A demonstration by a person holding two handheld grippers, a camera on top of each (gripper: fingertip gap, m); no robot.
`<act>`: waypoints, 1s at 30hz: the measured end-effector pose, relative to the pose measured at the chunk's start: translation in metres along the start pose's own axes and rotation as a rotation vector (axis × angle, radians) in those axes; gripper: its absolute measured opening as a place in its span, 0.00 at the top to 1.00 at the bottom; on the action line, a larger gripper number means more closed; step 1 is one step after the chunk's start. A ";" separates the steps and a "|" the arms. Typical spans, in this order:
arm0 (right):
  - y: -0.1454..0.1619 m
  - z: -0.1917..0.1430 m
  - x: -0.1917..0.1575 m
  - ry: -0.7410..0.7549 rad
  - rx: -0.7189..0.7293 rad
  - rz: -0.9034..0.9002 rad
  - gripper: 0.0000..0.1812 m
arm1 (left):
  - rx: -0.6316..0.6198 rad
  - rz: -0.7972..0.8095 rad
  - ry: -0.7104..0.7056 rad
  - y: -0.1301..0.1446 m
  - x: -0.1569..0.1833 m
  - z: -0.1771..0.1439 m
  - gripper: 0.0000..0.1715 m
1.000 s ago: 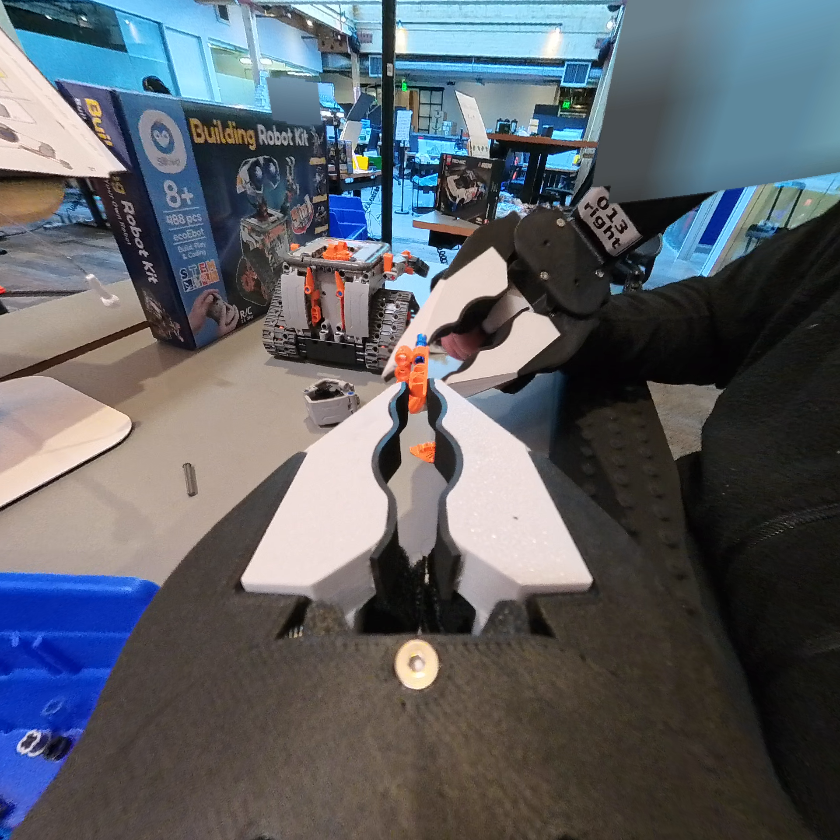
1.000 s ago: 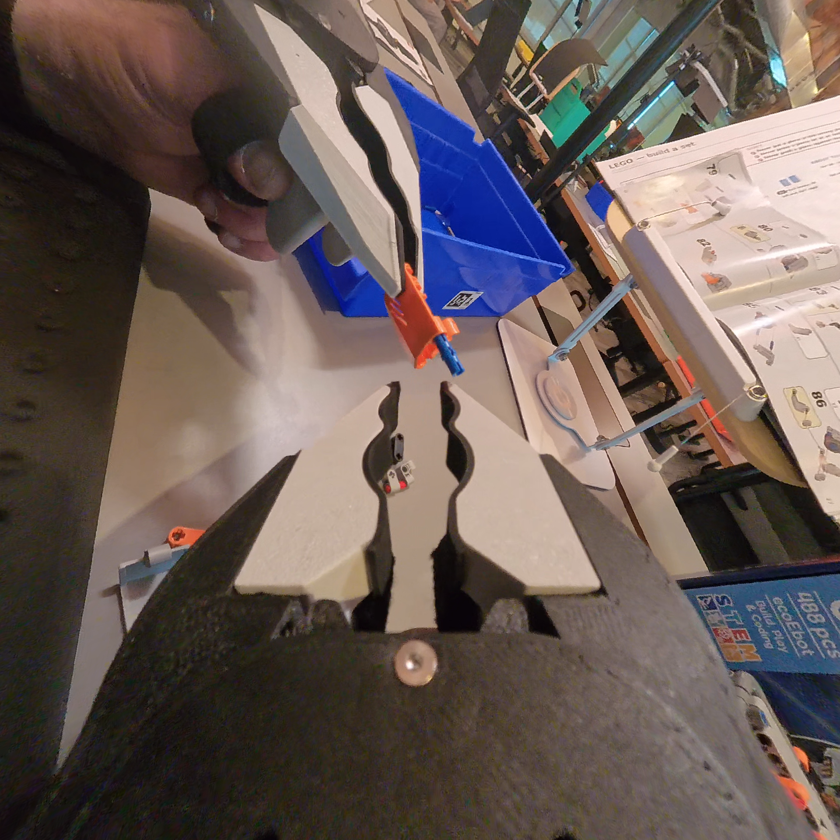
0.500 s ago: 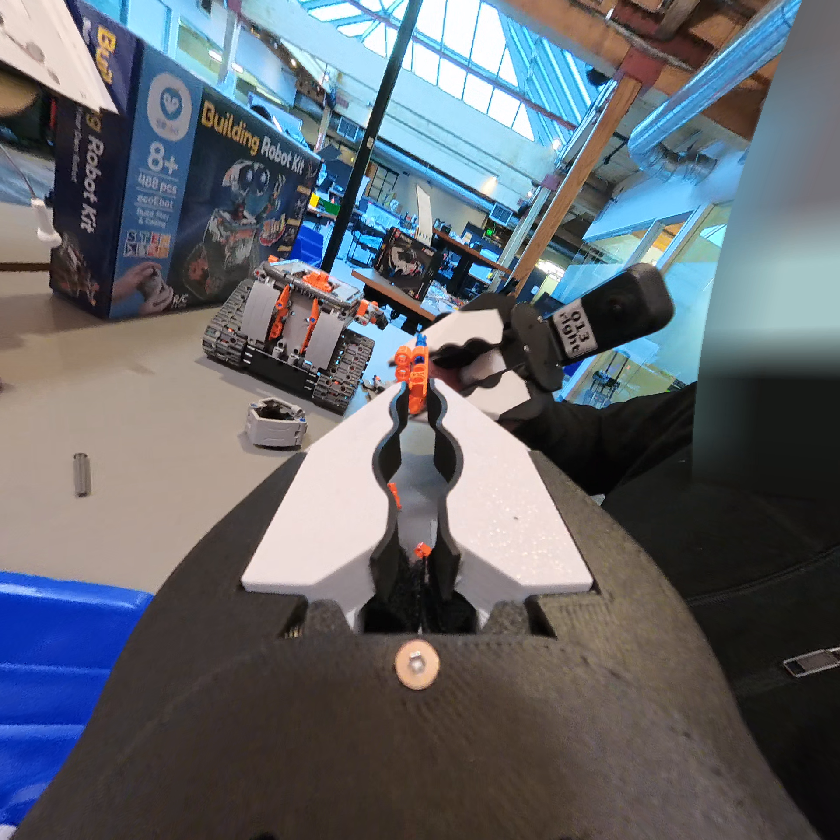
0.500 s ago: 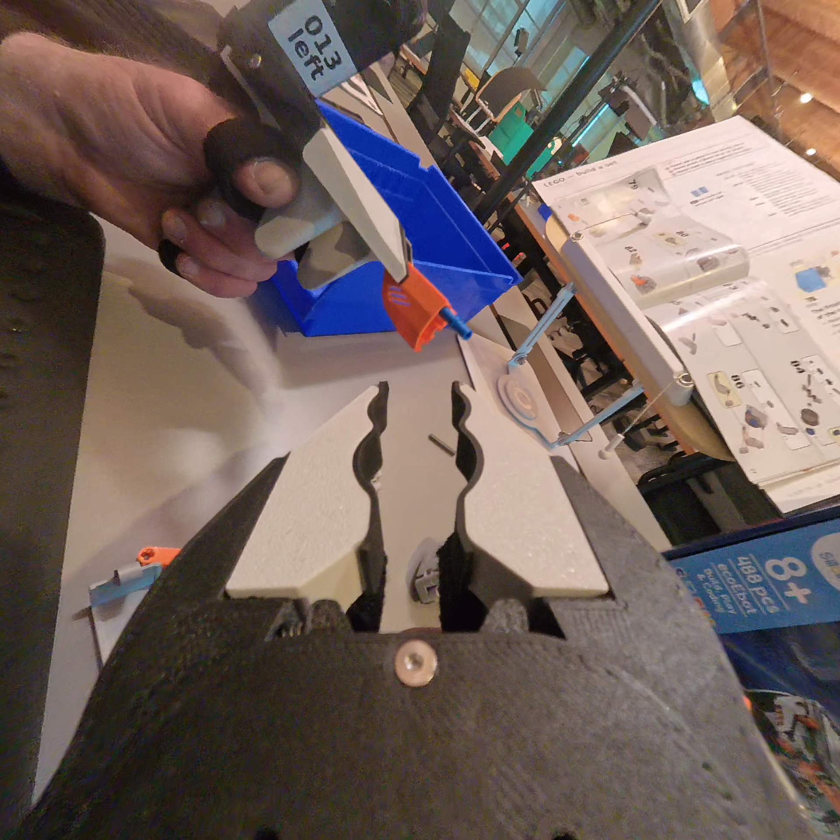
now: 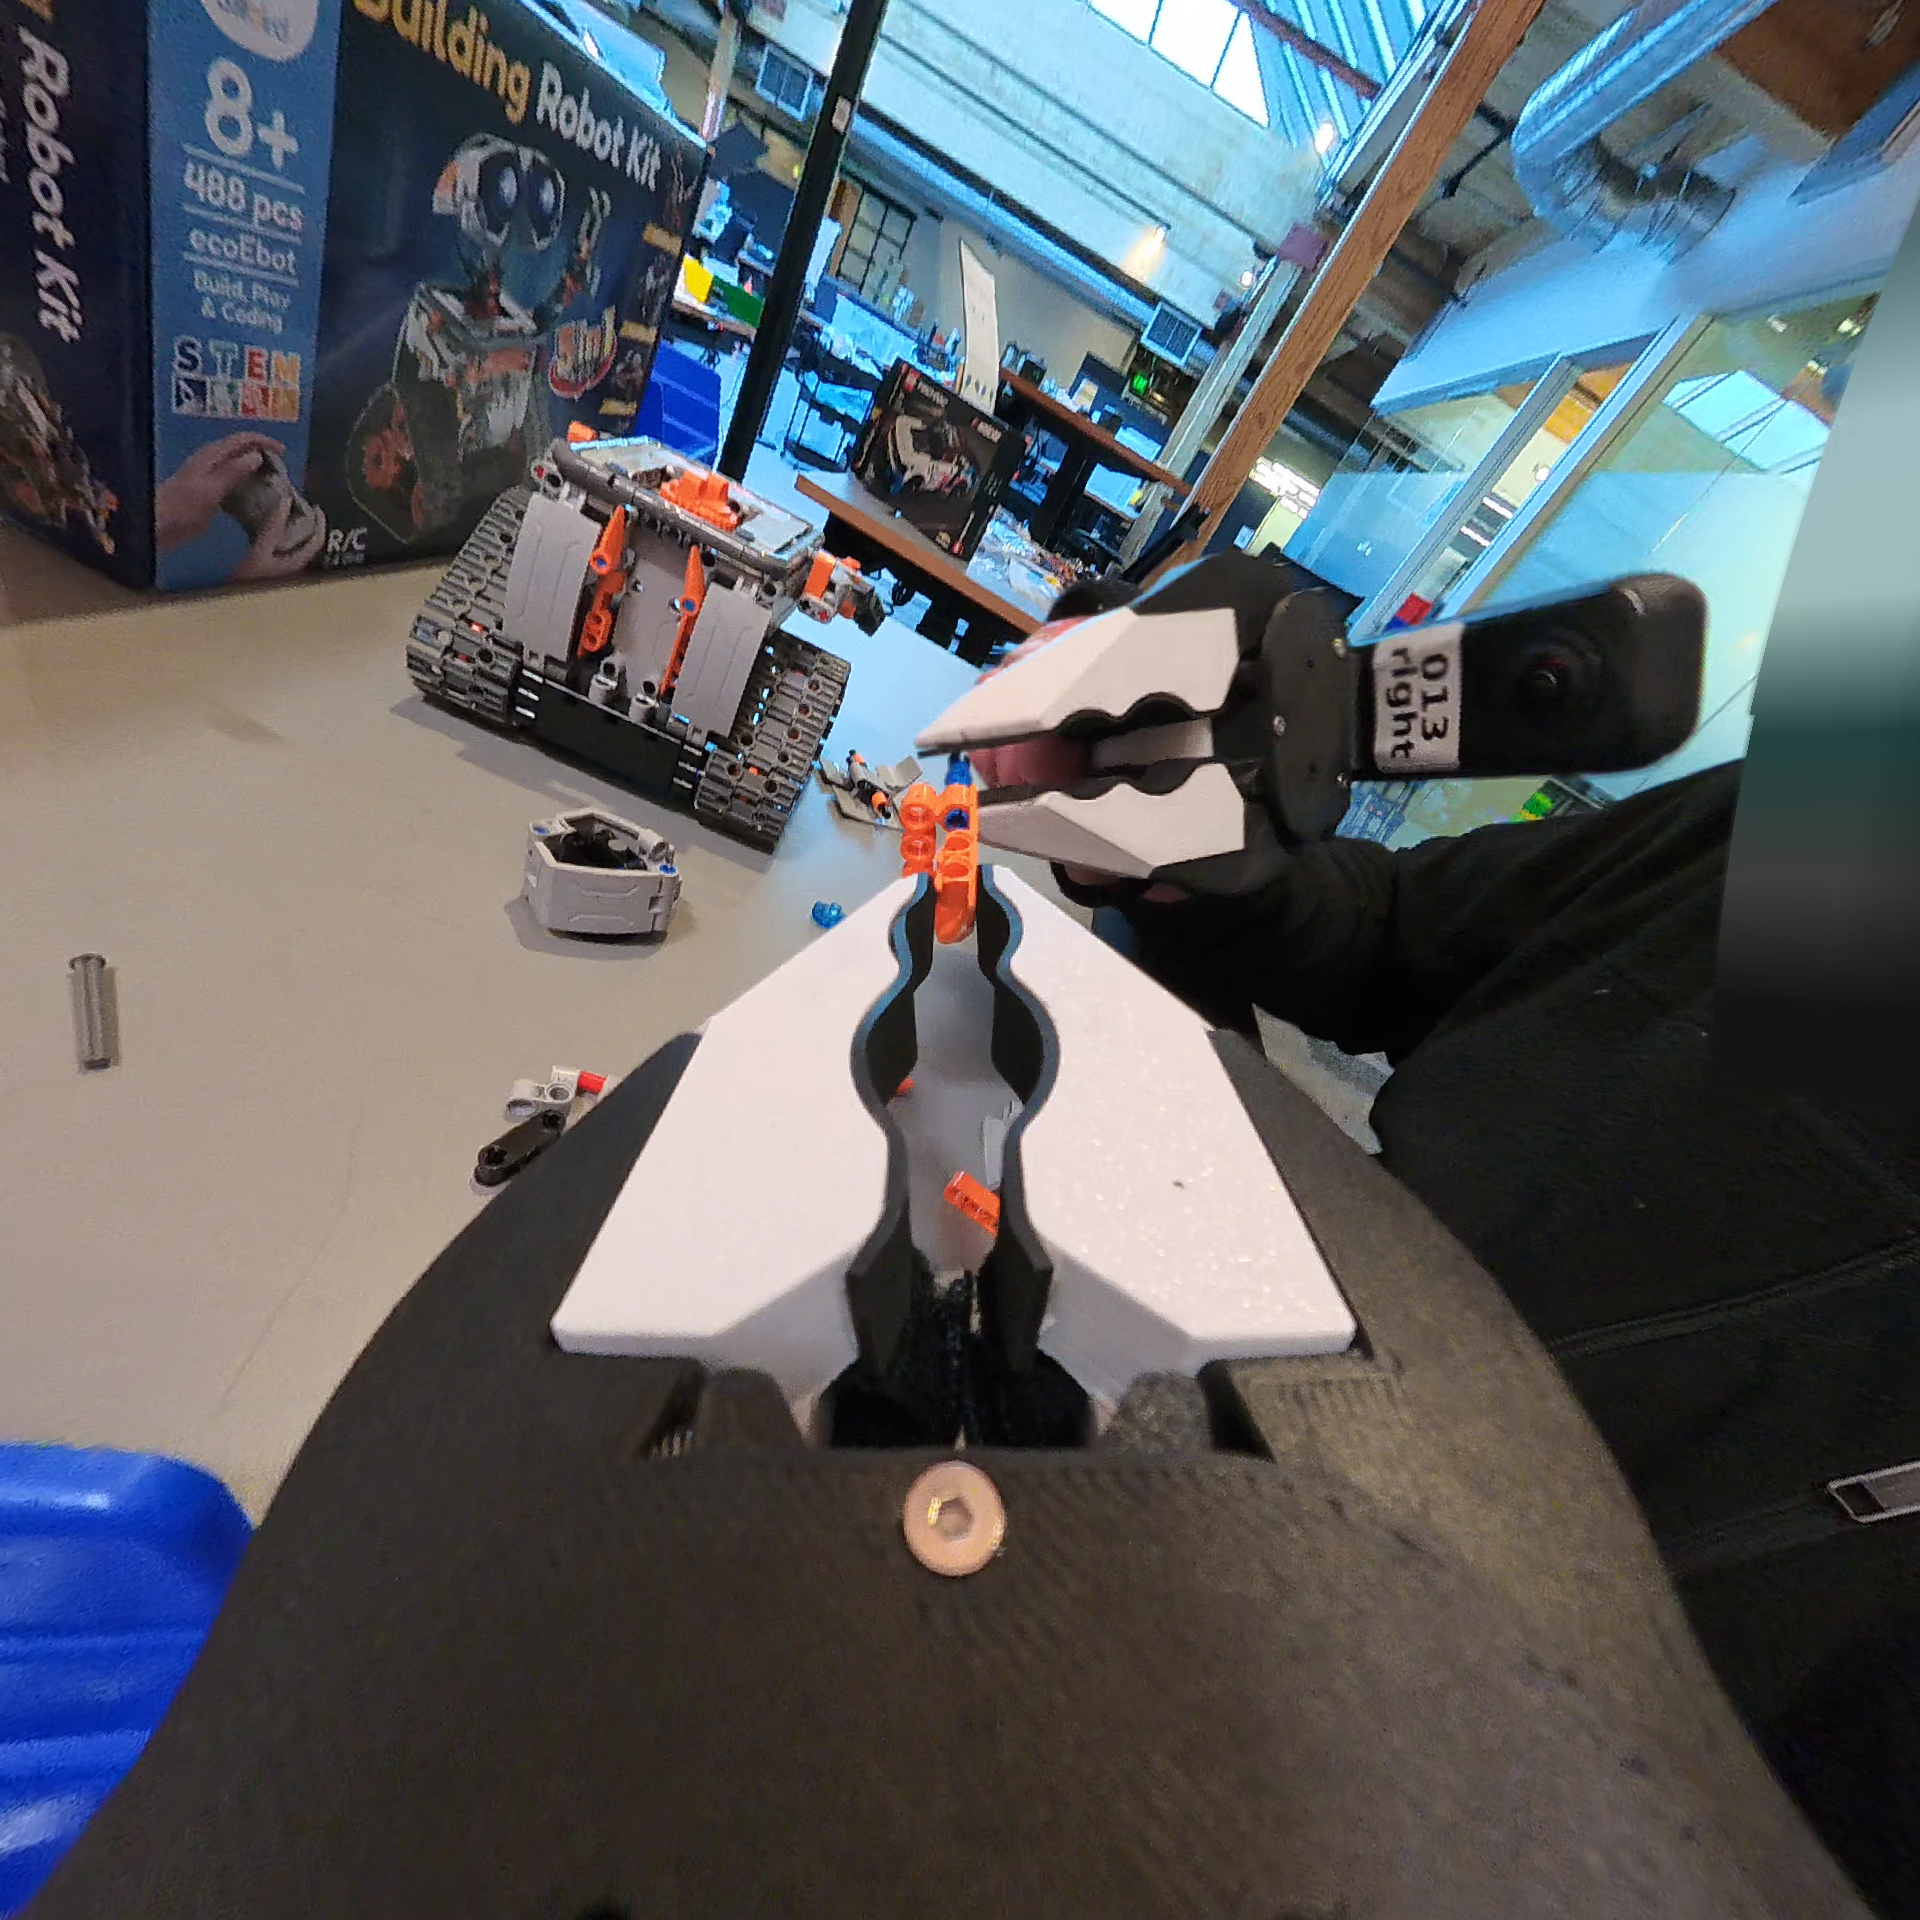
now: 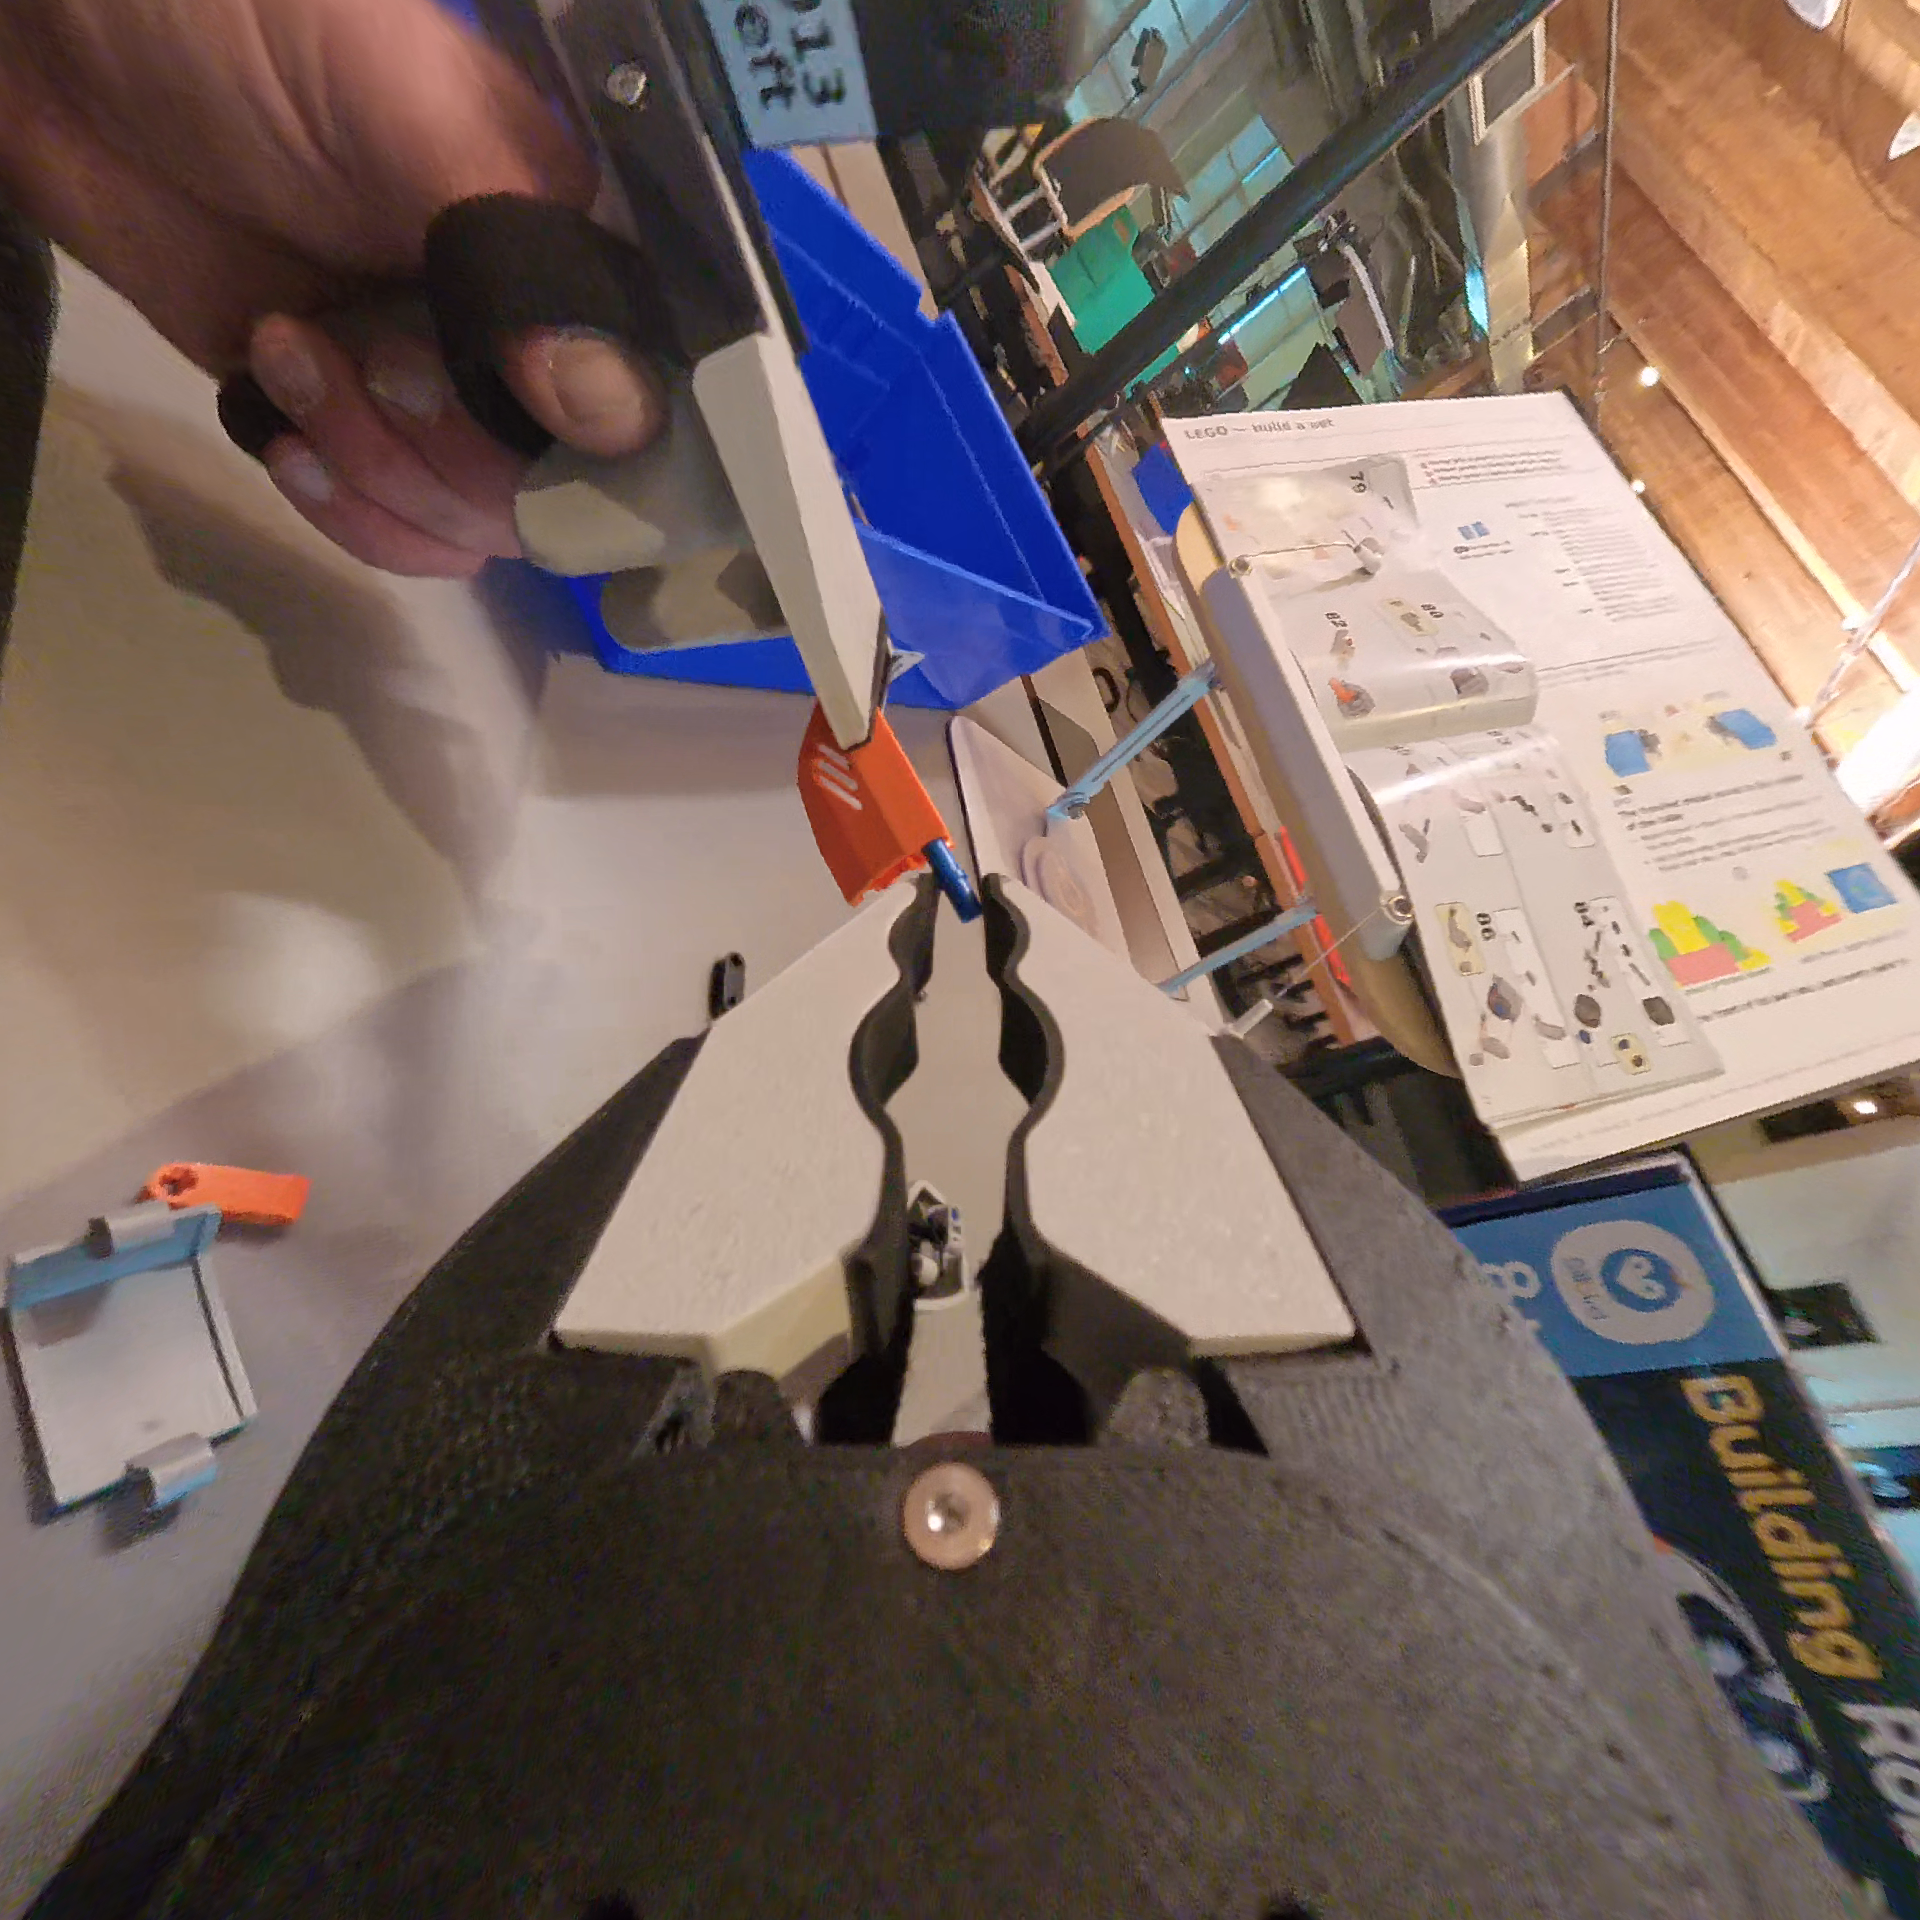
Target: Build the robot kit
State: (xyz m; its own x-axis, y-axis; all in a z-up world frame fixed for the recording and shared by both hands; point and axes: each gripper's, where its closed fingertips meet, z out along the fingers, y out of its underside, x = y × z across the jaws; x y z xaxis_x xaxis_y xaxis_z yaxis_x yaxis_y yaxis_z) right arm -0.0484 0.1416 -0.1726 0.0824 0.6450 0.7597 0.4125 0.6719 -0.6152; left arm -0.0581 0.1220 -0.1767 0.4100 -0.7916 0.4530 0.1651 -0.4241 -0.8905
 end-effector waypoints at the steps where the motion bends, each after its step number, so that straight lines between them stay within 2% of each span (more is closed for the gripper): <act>1: 0.002 0.001 -0.001 0.001 -0.015 -0.025 0.97 | -0.003 -0.002 -0.003 0.001 -0.001 0.000 0.97; 8: 0.006 0.000 -0.007 -0.057 -0.022 0.017 0.98 | 0.012 0.020 -0.007 0.000 -0.001 0.000 0.97; 12: 0.004 -0.002 -0.002 -0.075 0.004 0.121 0.99 | 0.025 0.076 -0.020 -0.003 0.001 0.001 0.91; 16: 0.004 -0.005 0.005 -0.087 0.035 0.205 0.99 | 0.021 0.129 -0.044 -0.003 0.002 0.002 0.91; 24: 0.002 -0.005 0.001 -0.094 0.031 0.185 0.99 | 0.000 0.224 -0.095 -0.003 0.004 0.008 0.91; 30: -0.004 -0.006 -0.004 -0.031 0.009 -0.014 0.99 | 0.007 0.280 -0.089 -0.005 0.011 0.009 0.94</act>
State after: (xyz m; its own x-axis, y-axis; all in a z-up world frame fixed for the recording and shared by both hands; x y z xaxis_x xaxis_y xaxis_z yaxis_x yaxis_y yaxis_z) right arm -0.0449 0.1340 -0.1717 0.0489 0.6463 0.7615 0.4050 0.6841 -0.6067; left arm -0.0463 0.1192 -0.1679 0.5171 -0.8359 0.1842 0.0406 -0.1910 -0.9807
